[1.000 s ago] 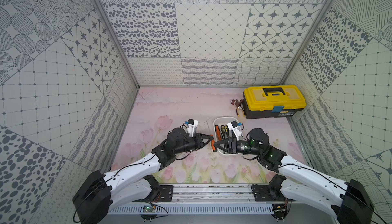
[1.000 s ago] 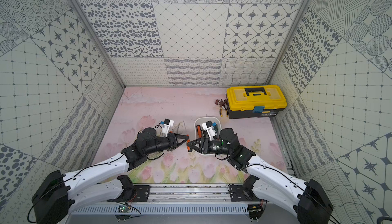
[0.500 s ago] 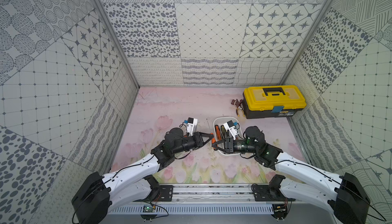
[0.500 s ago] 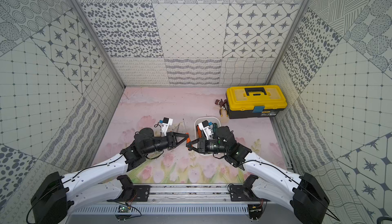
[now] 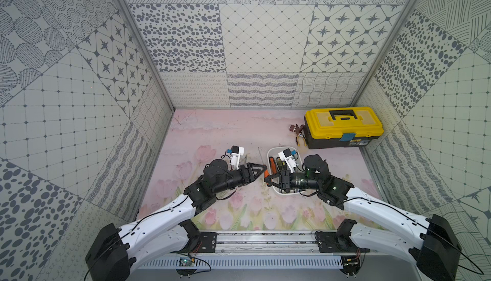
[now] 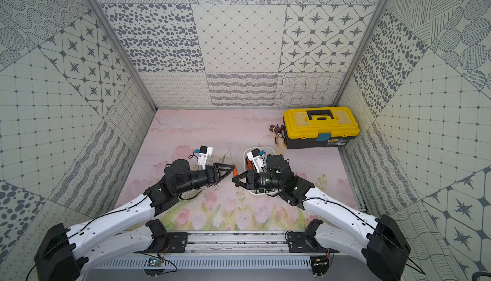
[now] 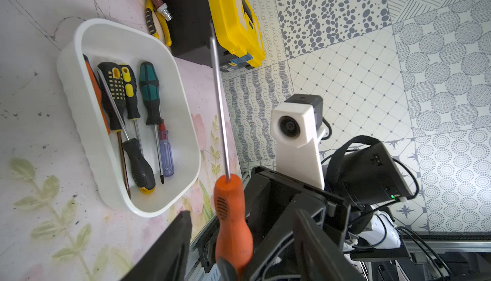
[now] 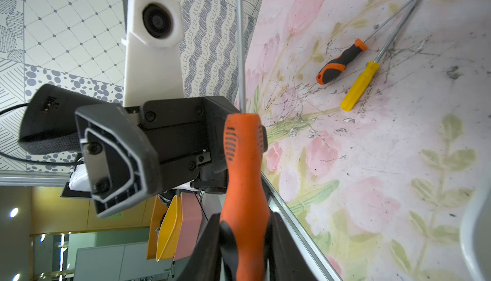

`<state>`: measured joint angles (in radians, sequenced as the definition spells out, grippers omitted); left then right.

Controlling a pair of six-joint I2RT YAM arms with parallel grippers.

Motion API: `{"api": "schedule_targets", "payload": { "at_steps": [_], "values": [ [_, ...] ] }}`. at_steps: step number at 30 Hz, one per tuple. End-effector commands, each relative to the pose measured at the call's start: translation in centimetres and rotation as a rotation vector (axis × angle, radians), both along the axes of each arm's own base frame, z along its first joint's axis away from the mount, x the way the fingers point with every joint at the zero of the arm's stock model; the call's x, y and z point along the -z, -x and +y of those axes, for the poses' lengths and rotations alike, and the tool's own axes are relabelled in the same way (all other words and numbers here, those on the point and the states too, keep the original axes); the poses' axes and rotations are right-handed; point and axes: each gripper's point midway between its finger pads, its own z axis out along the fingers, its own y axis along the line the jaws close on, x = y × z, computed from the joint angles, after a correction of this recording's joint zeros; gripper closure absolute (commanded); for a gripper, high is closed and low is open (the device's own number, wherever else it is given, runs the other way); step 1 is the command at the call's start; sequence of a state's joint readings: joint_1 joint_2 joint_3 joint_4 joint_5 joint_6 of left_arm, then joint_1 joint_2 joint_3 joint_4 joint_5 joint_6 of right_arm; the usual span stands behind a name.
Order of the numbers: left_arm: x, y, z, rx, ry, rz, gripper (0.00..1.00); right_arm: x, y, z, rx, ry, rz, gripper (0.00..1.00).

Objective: Put the screwdriver on the desktop into the storage box
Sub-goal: Pick up the screwdriver from the center of the board, then place the screwdriver in the storage box.

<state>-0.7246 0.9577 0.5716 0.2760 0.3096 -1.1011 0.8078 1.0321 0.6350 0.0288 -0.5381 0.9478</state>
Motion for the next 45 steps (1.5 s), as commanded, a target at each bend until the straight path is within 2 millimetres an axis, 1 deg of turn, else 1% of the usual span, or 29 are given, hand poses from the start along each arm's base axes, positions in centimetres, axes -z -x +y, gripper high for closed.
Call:
{"api": "schedule_targets", "payload": {
  "at_steps": [1, 3, 5, 6, 9, 13, 14, 16, 18, 20, 25, 27, 31, 32, 34, 35, 36, 37, 38, 41, 43, 45],
  "values": [
    [1.4, -1.0, 1.1, -0.055, -0.163, -0.013, 0.21, -2.0, -0.9, 0.2, 0.030, -0.012, -0.067, 1.00],
    [1.7, -1.4, 1.7, -0.086, -0.224, -0.009, 0.11, -1.8, -1.3, -0.1, 0.056, 0.020, -0.069, 1.00],
    [2.3, -1.8, 3.0, -0.139, -0.307, -0.006, 0.03, -1.2, -2.1, -0.6, 0.100, 0.067, -0.063, 1.00],
    [2.6, -2.0, 3.7, -0.167, -0.353, -0.004, 0.01, -0.9, -2.5, -1.0, 0.122, 0.091, -0.057, 1.00],
    [3.9, -2.5, 6.6, -0.258, -0.524, 0.018, 0.01, 0.8, -3.7, -2.9, 0.206, 0.190, -0.015, 1.00],
    [6.2, -2.5, 10.2, -0.357, -0.734, 0.069, 0.01, 3.6, -5.0, -6.8, 0.324, 0.357, 0.024, 1.00],
    [6.8, -2.5, 10.9, -0.376, -0.775, 0.088, 0.01, 4.3, -5.3, -7.8, 0.352, 0.396, 0.040, 1.00],
    [7.9, -2.3, 11.5, -0.378, -0.830, 0.118, 0.02, 5.8, -5.8, -9.1, 0.373, 0.458, 0.069, 1.00],
    [9.1, -2.2, 11.5, -0.369, -0.855, 0.144, 0.05, 7.1, -6.2, -10.0, 0.383, 0.543, 0.083, 1.00],
    [10.3, -2.2, 11.1, -0.347, -0.865, 0.164, 0.10, 8.4, -6.7, -11.0, 0.386, 0.651, 0.084, 1.00],
    [12.6, -2.7, 10.0, -0.306, -0.900, 0.208, 0.22, 10.2, -7.7, -12.7, 0.396, 0.838, 0.074, 1.00],
    [13.5, -3.0, 9.5, -0.291, -0.912, 0.219, 0.25, 11.0, -7.7, -13.0, 0.391, 0.868, 0.083, 1.00],
    [15.1, -3.8, 8.5, -0.267, -0.926, 0.245, 0.32, 12.1, -7.3, -12.5, 0.353, 0.885, 0.110, 1.00],
    [15.7, -3.8, 8.4, -0.260, -0.936, 0.257, 0.33, 12.3, -7.3, -12.6, 0.350, 0.892, 0.108, 0.96],
    [16.3, -4.6, 7.7, -0.258, -0.932, 0.253, 0.35, 12.4, -7.3, -12.6, 0.349, 0.902, 0.101, 0.70],
    [16.7, -4.8, 7.6, -0.254, -0.942, 0.257, 0.36, 12.4, -7.3, -12.7, 0.354, 0.904, 0.100, 0.62],
    [17.1, -5.1, 7.5, -0.253, -0.954, 0.262, 0.38, 12.3, -7.2, -12.7, 0.353, 0.900, 0.097, 0.45],
    [17.6, -5.3, 7.5, -0.253, -0.968, 0.274, 0.40, 12.0, -7.1, -12.5, 0.349, 0.891, 0.089, 0.40],
    [17.9, -5.4, 7.3, -0.249, -0.975, 0.279, 0.42, 11.7, -7.0, -12.4, 0.345, 0.886, 0.083, 0.38],
    [18.9, -6.0, 7.2, -0.253, -1.008, 0.288, 0.46, 10.6, -6.5, -11.5, 0.327, 0.856, 0.045, 0.38],
    [19.1, -6.7, 7.2, -0.264, -1.039, 0.284, 0.48, 9.9, -6.1, -10.7, 0.311, 0.836, 0.023, 0.42],
    [19.2, -7.3, 7.0, -0.267, -1.061, 0.280, 0.49, 9.4, -5.6, -9.9, 0.291, 0.826, 0.003, 0.51]
  ]
}}
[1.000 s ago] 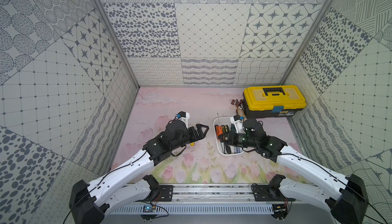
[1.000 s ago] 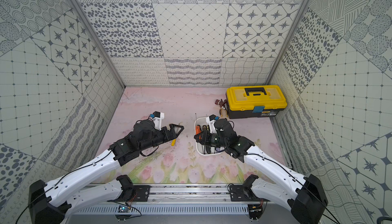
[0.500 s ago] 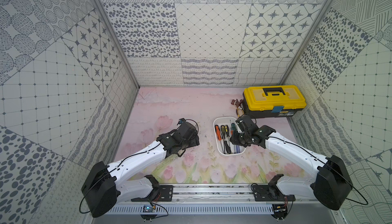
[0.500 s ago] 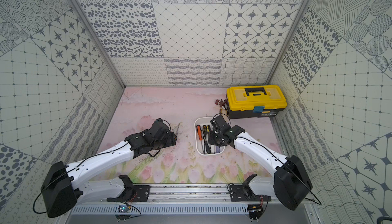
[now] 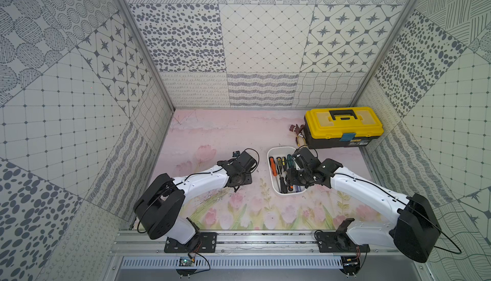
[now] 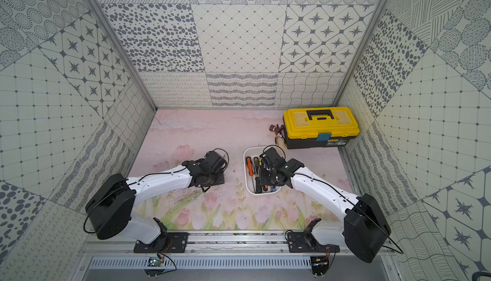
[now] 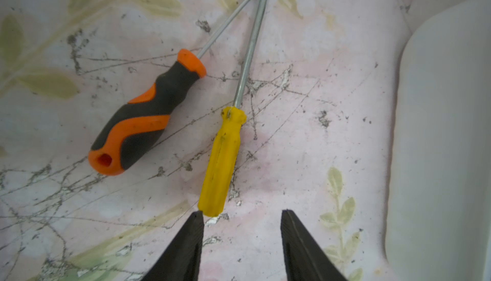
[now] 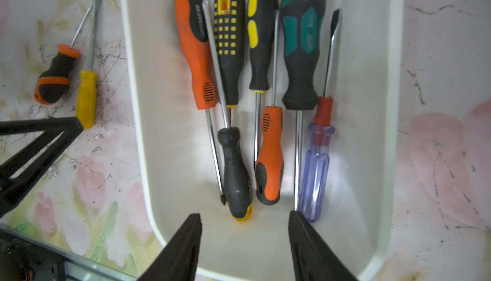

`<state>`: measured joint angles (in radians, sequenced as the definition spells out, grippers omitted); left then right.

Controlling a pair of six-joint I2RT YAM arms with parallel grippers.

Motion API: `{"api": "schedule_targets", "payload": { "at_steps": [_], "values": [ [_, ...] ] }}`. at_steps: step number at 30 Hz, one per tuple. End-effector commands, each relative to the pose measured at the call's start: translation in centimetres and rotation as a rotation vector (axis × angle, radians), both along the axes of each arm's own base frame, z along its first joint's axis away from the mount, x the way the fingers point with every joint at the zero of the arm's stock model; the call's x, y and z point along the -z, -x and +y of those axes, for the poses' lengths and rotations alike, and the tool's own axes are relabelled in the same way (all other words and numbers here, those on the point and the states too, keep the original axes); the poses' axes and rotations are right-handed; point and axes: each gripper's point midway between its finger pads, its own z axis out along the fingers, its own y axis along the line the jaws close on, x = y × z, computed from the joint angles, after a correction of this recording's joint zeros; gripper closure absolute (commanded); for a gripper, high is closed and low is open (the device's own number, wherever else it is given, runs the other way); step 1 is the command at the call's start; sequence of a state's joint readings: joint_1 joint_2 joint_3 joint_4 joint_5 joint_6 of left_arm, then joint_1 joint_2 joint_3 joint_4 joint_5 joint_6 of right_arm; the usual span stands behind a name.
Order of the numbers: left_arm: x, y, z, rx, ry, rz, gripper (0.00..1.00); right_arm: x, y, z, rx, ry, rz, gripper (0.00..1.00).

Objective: Put the screwdriver on the desktop into the storage box
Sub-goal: Place the screwdriver in the storage box, then pick up the screwdriver from the center of the board.

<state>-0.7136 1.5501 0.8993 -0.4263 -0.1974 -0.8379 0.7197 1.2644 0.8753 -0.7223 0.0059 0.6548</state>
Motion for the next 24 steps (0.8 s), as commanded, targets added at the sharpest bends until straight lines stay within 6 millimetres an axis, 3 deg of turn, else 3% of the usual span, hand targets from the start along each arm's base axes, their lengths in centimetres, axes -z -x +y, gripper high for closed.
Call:
{"api": "schedule_targets", "payload": {
  "at_steps": [1, 7, 14, 17, 24],
  "values": [
    [-0.2, -2.3, -0.4, 0.010, -0.064, -0.048, 0.52, -2.1, 0.0, 1.5, -0.034, -0.037, -0.060, 0.56],
    [-2.7, -4.7, 0.2, -0.009, -0.108, -0.102, 0.52, -2.9, 0.5, 2.4, -0.047, -0.072, -0.080, 0.69],
    [-3.7, -6.8, 3.5, -0.085, -0.173, -0.086, 0.50, -3.5, 0.7, 2.4, -0.043, -0.098, -0.095, 0.72],
    [-2.2, -7.2, 4.8, -0.123, -0.193, -0.033, 0.47, -3.5, 0.8, 2.4, -0.041, -0.108, -0.094, 0.73],
    [1.4, -6.9, 5.8, -0.170, -0.214, 0.060, 0.47, -3.4, 1.1, 2.3, -0.039, -0.116, -0.095, 0.73]
  ]
}}
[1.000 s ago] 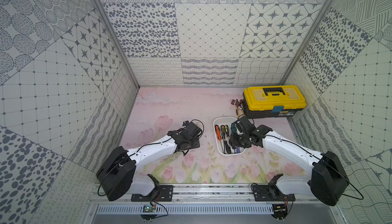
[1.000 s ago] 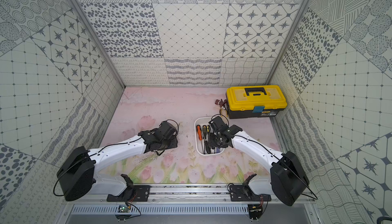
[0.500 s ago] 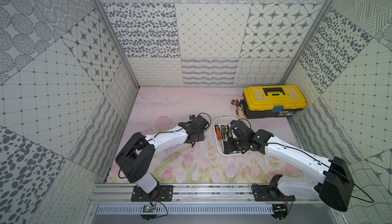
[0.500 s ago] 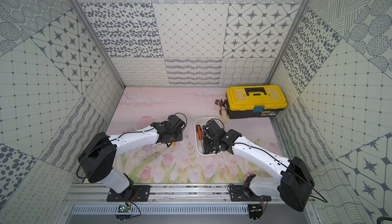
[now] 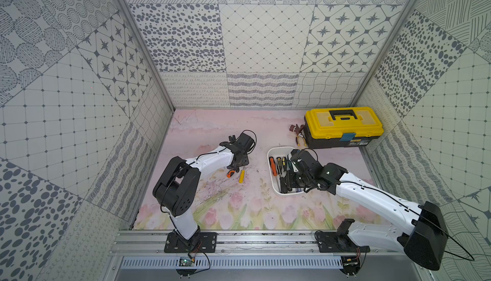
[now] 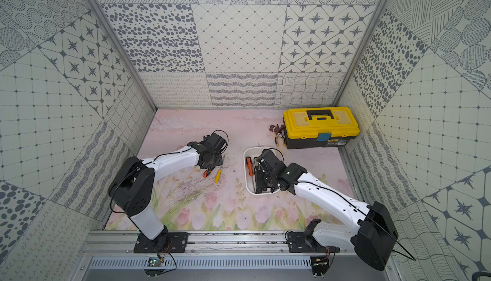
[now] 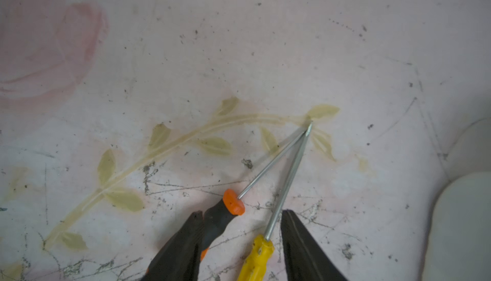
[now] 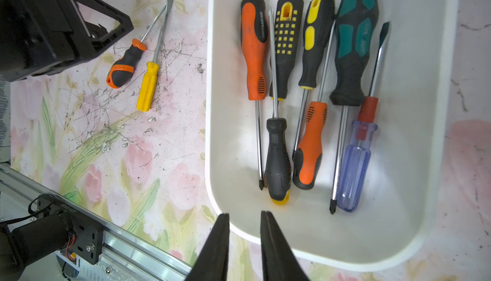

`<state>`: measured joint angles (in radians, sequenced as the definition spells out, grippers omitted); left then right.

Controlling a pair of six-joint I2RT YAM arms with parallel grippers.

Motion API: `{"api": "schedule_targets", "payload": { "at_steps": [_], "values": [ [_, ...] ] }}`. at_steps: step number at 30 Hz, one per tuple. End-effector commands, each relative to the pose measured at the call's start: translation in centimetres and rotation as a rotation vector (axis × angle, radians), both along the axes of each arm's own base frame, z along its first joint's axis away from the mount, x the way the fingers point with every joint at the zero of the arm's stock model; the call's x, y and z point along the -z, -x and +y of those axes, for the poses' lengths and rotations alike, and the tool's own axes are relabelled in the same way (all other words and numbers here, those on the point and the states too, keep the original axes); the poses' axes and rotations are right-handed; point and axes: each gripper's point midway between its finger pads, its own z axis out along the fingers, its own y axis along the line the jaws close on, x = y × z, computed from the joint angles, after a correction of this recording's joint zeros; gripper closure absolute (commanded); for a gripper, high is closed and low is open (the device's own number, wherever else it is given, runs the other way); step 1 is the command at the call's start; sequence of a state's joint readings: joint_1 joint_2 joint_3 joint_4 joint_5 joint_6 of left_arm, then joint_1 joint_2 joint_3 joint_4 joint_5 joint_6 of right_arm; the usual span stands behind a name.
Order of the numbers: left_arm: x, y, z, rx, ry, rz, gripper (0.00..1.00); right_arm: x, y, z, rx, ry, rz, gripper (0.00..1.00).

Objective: Put the screwdriver on the desktop into the storage box
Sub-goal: Pick up the screwdriver from the center of the board.

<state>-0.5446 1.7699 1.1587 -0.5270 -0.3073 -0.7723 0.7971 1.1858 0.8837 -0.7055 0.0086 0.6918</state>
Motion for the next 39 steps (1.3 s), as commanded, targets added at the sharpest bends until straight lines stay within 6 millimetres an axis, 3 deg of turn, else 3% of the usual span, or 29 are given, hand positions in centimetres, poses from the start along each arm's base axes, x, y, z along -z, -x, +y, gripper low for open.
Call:
{"api": "schedule_targets", "payload": {
  "at_steps": [1, 13, 19, 25, 29, 32, 34, 37, 39],
  "values": [
    [2.1, 1.2, 2.1, -0.037, -0.076, 0.085, 0.47, -0.7, -0.1, 0.2, 0.006, -0.035, -0.030, 0.73],
    [5.7, 3.9, 4.1, -0.118, -0.115, 0.180, 0.55, -0.6, -0.1, 0.2, 0.006, -0.038, -0.032, 0.74],
    [5.5, 4.2, 4.9, -0.148, -0.140, 0.168, 0.78, -1.1, -0.1, 0.3, 0.002, -0.047, -0.039, 0.75],
    [3.8, 4.0, 5.7, -0.171, -0.164, 0.127, 0.94, -1.3, 0.0, 0.5, -0.003, -0.064, -0.035, 0.75],
    [0.8, 3.8, 5.6, -0.181, -0.127, 0.063, 1.00, -2.0, 0.2, 1.4, -0.026, -0.117, -0.035, 0.76],
    [-3.0, 3.8, 4.9, -0.178, -0.024, -0.034, 1.00, -3.2, 0.5, 2.7, -0.067, -0.198, -0.039, 0.75],
    [-5.9, 3.9, 3.2, -0.142, 0.120, -0.129, 1.00, -4.2, 1.0, 3.9, -0.110, -0.281, -0.038, 0.72],
    [-10.7, 4.9, -1.4, -0.010, 0.509, -0.270, 1.00, -6.2, 1.9, 6.3, -0.190, -0.453, -0.038, 0.65],
    [-15.2, 6.4, -4.5, 0.121, 0.803, -0.377, 1.00, -8.0, 2.6, 7.8, -0.248, -0.587, -0.047, 0.51]
  ]
}}
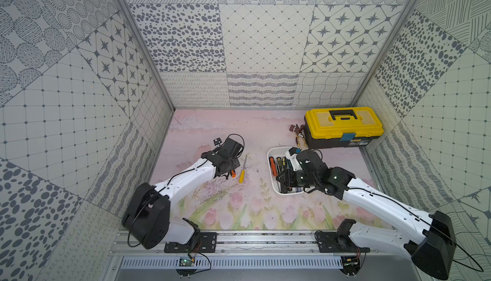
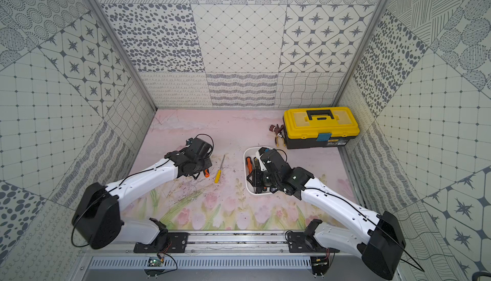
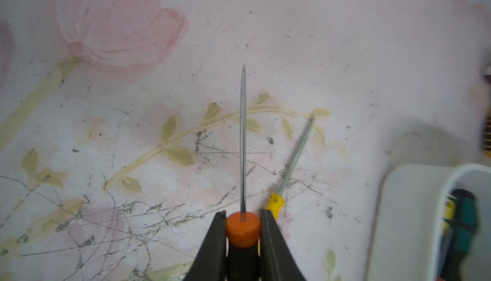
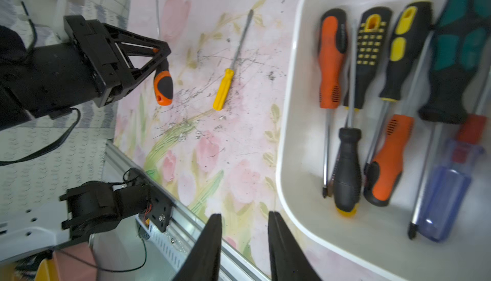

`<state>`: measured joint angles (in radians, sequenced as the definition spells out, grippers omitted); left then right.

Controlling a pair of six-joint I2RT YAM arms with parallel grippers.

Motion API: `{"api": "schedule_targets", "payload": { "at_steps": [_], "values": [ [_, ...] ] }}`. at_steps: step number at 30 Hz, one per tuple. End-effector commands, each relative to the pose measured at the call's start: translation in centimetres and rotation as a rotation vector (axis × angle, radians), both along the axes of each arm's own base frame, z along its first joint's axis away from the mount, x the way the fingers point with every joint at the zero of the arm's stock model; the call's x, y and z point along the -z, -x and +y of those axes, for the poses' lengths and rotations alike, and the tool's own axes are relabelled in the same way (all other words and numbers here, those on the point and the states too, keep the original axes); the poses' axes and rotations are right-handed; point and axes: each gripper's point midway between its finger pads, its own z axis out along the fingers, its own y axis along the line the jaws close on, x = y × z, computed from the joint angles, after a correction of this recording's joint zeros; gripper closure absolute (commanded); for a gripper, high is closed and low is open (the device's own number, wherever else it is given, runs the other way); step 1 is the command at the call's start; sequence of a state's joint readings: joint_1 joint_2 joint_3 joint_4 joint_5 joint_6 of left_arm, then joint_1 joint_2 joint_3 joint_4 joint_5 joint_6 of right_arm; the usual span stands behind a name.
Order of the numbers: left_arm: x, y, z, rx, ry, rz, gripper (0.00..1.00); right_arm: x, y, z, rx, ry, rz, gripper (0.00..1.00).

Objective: Put the screwdriver on the desktop into the storage box
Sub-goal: Pick up the screwdriver from the center of the board.

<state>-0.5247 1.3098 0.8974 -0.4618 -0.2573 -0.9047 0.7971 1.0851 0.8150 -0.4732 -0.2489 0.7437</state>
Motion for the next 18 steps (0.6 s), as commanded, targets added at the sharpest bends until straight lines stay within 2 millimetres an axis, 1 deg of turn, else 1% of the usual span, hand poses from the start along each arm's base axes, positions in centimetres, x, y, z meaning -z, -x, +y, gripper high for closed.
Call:
{"api": "schedule_targets", "payload": {
  "at_steps": [1, 3, 5, 6, 9, 12, 14, 18],
  "values": [
    [-9.7, 2.9, -7.9, 0.305, 0.627, -0.280, 1.00, -4.6, 1.2, 3.7, -0.138, -0.299, -0.046, 0.45],
    [-12.9, 4.7, -9.5, 0.404, 0.823, -0.357, 1.00, -6.1, 1.7, 4.6, -0.182, -0.403, -0.061, 0.36],
    [-14.9, 6.5, -10.0, 0.465, 0.976, -0.408, 1.00, -7.3, 1.9, 5.2, -0.204, -0.481, -0.075, 0.32],
    [-15.4, 7.1, -9.9, 0.466, 1.025, -0.419, 1.00, -7.5, 1.8, 5.4, -0.204, -0.496, -0.078, 0.30],
    [-16.8, 8.1, -9.5, 0.476, 1.107, -0.455, 1.00, -7.6, 1.8, 5.9, -0.211, -0.531, -0.073, 0.30],
    [-17.9, 8.9, -9.5, 0.516, 1.123, -0.479, 1.00, -7.7, 1.9, 6.4, -0.218, -0.563, -0.069, 0.30],
    [-18.2, 9.2, -9.7, 0.534, 1.129, -0.481, 1.00, -8.0, 2.1, 6.9, -0.230, -0.572, -0.072, 0.30],
    [-18.0, 9.8, -10.3, 0.558, 1.168, -0.480, 1.00, -8.4, 2.7, 7.9, -0.250, -0.575, -0.088, 0.30]
  ]
}}
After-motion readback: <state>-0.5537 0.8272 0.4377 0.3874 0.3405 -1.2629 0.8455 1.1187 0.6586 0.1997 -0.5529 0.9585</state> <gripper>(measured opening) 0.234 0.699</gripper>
